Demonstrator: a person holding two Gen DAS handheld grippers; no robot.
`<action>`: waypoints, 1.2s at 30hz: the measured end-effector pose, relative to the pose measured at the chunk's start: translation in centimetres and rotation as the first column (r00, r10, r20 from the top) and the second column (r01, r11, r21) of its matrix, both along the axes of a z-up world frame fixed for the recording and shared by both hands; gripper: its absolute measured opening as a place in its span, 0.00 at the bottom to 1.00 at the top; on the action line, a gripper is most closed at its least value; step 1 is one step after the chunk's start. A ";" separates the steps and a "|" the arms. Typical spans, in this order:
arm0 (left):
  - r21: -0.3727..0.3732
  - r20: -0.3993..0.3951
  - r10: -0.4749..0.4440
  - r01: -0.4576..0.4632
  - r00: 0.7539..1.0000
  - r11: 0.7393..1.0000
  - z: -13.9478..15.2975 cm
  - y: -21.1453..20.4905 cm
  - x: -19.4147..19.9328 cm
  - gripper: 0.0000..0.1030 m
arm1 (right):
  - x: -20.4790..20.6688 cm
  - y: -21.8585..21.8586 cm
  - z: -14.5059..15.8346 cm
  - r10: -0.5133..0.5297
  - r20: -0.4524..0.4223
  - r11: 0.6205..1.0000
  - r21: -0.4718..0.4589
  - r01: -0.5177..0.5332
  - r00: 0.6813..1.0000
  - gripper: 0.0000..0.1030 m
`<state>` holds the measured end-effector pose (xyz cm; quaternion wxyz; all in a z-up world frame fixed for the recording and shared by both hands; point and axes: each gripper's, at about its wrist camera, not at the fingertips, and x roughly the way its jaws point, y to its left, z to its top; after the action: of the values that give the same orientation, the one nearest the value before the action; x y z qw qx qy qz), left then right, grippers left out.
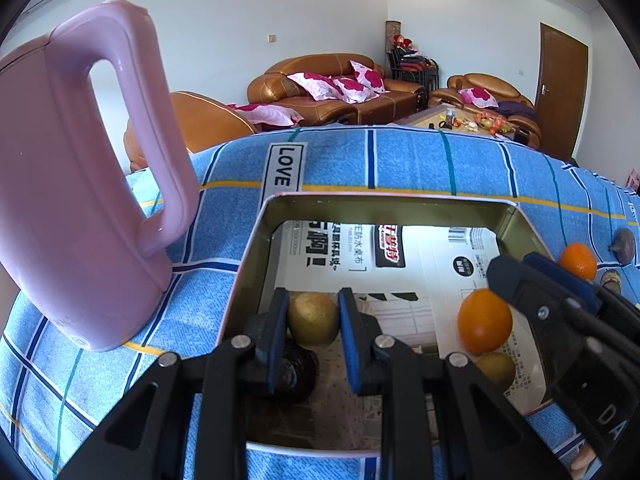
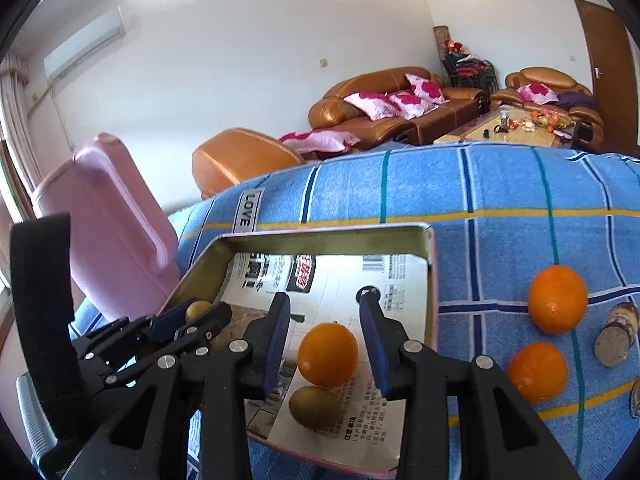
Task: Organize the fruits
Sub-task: 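Open the right gripper to drop the orange while the left gripper releases the kiwi into the tin, then lift both grippers away from the tin box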
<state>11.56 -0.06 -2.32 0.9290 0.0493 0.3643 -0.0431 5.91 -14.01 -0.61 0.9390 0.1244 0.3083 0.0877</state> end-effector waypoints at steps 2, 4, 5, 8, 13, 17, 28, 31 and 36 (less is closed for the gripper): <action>0.000 0.000 -0.001 0.001 1.000 1.000 0.0 0.0 0.0 0.25 | -0.2 0.1 0.2 -0.007 0.013 1.000 -0.009 0.008 1.000 0.38; 0.001 0.001 0.000 0.000 1.000 1.000 0.0 0.0 0.0 0.25 | -0.5 0.2 0.4 -0.018 0.029 0.999 -0.027 0.019 0.999 0.38; 0.001 0.001 0.000 0.000 1.000 1.000 0.0 0.0 0.0 0.25 | -0.6 0.2 0.5 -0.026 0.038 0.999 -0.037 0.027 0.999 0.38; 0.002 0.009 0.002 -0.002 1.000 1.000 0.1 0.0 0.1 0.26 | -1.3 0.2 1.0 -0.049 0.086 0.996 -0.070 0.055 0.995 0.38; 0.008 0.054 0.022 -0.023 0.998 1.000 0.5 -0.1 -0.8 0.60 | -2.5 0.5 2.0 -0.103 0.183 0.981 -0.141 0.130 0.978 0.62; 0.012 0.125 0.016 -0.017 0.992 1.000 1.3 -0.4 -1.8 0.75 | -3.6 0.2 2.9 -0.148 0.265 0.967 -0.162 0.196 0.953 0.77; 0.008 0.214 0.029 -0.031 0.976 0.999 2.2 -0.3 -2.9 0.96 | -3.9 -0.7 2.7 -0.197 0.262 0.955 -0.167 0.245 0.945 0.77; -0.005 0.214 0.037 -0.037 0.976 0.999 2.2 -0.2 -2.9 0.96 | -4.4 -0.8 2.7 -0.210 0.270 0.949 -0.175 0.262 0.940 0.77; -0.020 0.220 0.033 -0.030 0.975 0.999 2.2 -0.1 -3.5 0.98 | -5.6 -1.0 2.8 -0.212 0.286 0.939 -0.207 0.276 0.935 0.77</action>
<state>8.10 -0.17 -0.09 0.9645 0.0404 0.2596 -0.0256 0.34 -15.03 2.17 0.9828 0.0332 0.1734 -0.0533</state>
